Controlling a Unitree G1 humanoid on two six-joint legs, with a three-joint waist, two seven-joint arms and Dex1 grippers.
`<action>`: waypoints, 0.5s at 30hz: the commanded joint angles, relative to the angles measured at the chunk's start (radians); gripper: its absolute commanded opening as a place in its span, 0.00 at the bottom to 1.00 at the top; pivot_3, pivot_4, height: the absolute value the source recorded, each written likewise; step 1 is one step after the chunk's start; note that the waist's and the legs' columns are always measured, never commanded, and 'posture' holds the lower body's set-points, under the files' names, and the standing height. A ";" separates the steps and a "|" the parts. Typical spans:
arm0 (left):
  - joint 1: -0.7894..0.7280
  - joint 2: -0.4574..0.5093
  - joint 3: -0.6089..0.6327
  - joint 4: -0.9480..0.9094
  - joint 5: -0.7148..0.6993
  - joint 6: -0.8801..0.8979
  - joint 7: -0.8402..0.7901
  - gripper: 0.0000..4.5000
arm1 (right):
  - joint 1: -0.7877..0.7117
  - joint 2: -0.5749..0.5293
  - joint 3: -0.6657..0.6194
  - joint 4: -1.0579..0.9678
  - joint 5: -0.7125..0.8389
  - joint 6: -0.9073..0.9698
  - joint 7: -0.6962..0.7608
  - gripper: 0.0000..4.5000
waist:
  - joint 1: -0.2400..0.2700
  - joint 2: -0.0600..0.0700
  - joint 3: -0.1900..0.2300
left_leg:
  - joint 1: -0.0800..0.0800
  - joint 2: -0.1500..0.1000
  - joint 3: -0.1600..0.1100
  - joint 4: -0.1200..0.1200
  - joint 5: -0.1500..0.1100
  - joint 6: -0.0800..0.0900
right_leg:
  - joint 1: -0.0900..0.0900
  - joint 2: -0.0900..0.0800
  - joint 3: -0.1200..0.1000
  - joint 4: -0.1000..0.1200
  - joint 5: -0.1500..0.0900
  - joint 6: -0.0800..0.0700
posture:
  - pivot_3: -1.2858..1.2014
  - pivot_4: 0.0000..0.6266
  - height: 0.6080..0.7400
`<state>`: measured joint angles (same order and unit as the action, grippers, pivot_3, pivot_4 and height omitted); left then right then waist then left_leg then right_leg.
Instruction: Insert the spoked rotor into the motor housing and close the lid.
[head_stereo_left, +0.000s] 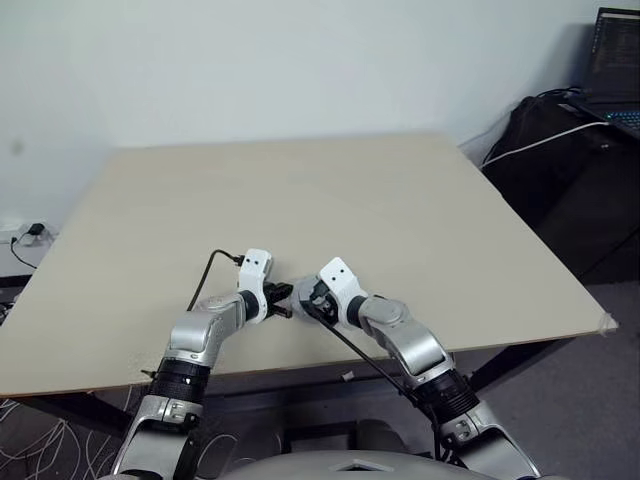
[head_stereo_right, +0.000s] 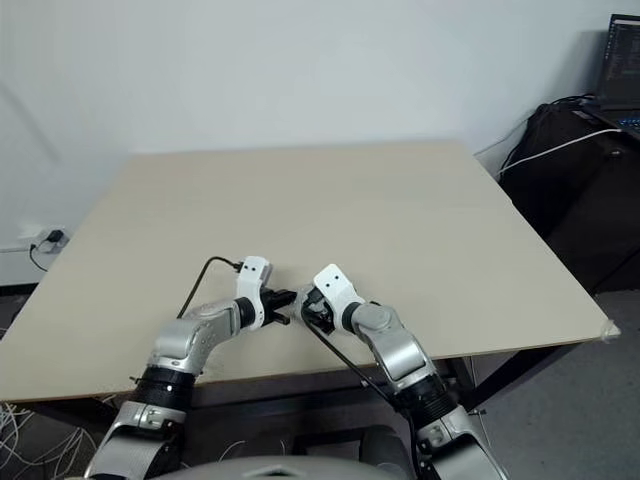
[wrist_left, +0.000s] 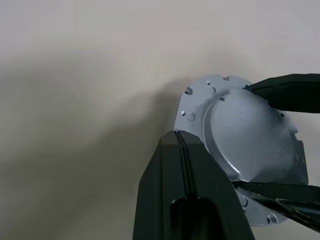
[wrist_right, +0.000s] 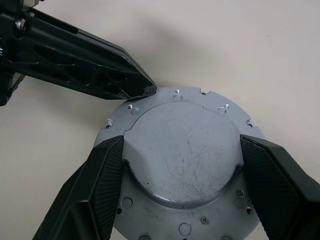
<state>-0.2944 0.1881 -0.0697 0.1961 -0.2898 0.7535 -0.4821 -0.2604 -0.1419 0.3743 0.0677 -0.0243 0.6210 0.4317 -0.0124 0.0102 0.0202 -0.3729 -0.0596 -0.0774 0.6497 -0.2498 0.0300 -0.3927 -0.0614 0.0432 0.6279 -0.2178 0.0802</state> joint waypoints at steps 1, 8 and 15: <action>-0.031 0.002 0.006 0.009 -0.006 0.003 -0.013 0.00 | 0.012 -0.007 0.005 0.015 -0.011 0.030 -0.004 0.71 | 0.000 0.000 0.000 | 0.000 0.000 0.000 0.000 -0.001 -0.003 | 0.000 0.000 0.000 0.000 0.000 0.000 | 0.52 0.00 1.00; -0.050 -0.009 0.017 0.016 -0.032 0.041 -0.045 0.00 | 0.009 -0.001 0.012 0.014 -0.011 0.030 -0.003 0.71 | 0.000 0.000 0.000 | 0.000 0.000 0.000 0.000 -0.002 -0.003 | 0.000 0.000 0.000 0.000 0.000 0.000 | 0.52 0.00 1.00; -0.079 -0.023 0.023 0.033 -0.052 0.062 -0.076 0.00 | 0.013 0.005 0.015 0.010 -0.010 0.033 -0.006 0.71 | -0.002 -0.001 0.000 | 0.000 0.000 0.000 0.000 -0.001 -0.003 | 0.000 0.000 0.000 0.000 0.000 0.000 | 0.52 0.00 1.00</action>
<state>-0.3389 0.1731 -0.0404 0.2370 -0.3277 0.8196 -0.5448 -0.2570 -0.1365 0.3776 0.0652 -0.0248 0.6224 0.4311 -0.0141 0.0092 0.0205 -0.3730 -0.0597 -0.0777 0.6496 -0.2513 0.0271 -0.3927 -0.0614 0.0434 0.6277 -0.2177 0.0803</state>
